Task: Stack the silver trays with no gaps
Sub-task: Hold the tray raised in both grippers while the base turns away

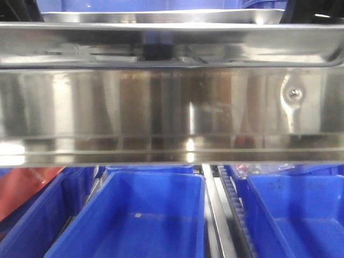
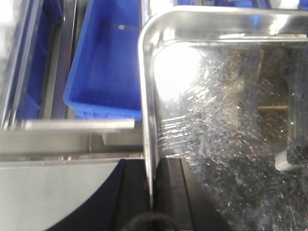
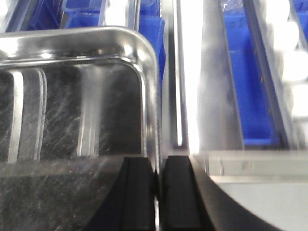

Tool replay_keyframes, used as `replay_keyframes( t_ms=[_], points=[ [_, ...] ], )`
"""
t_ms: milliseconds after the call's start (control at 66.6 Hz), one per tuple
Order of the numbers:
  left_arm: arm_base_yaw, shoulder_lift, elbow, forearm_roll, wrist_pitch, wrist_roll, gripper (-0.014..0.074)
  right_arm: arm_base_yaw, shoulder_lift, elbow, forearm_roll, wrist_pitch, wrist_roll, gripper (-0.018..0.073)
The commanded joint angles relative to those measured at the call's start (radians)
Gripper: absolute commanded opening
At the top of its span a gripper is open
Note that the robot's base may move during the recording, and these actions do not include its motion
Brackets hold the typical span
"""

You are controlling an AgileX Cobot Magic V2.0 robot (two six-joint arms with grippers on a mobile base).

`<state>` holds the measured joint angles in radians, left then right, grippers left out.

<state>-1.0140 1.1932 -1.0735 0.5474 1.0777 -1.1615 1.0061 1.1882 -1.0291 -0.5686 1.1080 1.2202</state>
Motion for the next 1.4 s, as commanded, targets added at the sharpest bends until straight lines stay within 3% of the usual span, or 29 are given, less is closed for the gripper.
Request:
replay_keyframes(
  t_ms=[0,240,540,765,1380],
  points=[
    [-0.011,-0.01,0.001,0.013,-0.027,-0.001,-0.001,0.003,-0.011,-0.004,-0.031,-0.043,-0.002,0.0003],
    [-0.011,-0.01,0.001,0.083,-0.027,-0.001,-0.001,0.003,-0.011,-0.004,-0.031,-0.043,-0.002,0.0003],
    [-0.009,-0.01,0.001,0.351,-0.027,-0.001,-0.001,0.003,-0.011,-0.004,-0.031,-0.043,-0.002,0.0003],
    [-0.009,-0.01,0.001,0.466,-0.027,-0.001,-0.001,0.003,-0.011,-0.004,-0.031,-0.043,-0.002,0.0003],
    [-0.009,-0.01,0.001,0.496,-0.027,-0.001,-0.001,0.003,-0.011,-0.004,-0.031,-0.043,-0.002,0.0003]
  ],
)
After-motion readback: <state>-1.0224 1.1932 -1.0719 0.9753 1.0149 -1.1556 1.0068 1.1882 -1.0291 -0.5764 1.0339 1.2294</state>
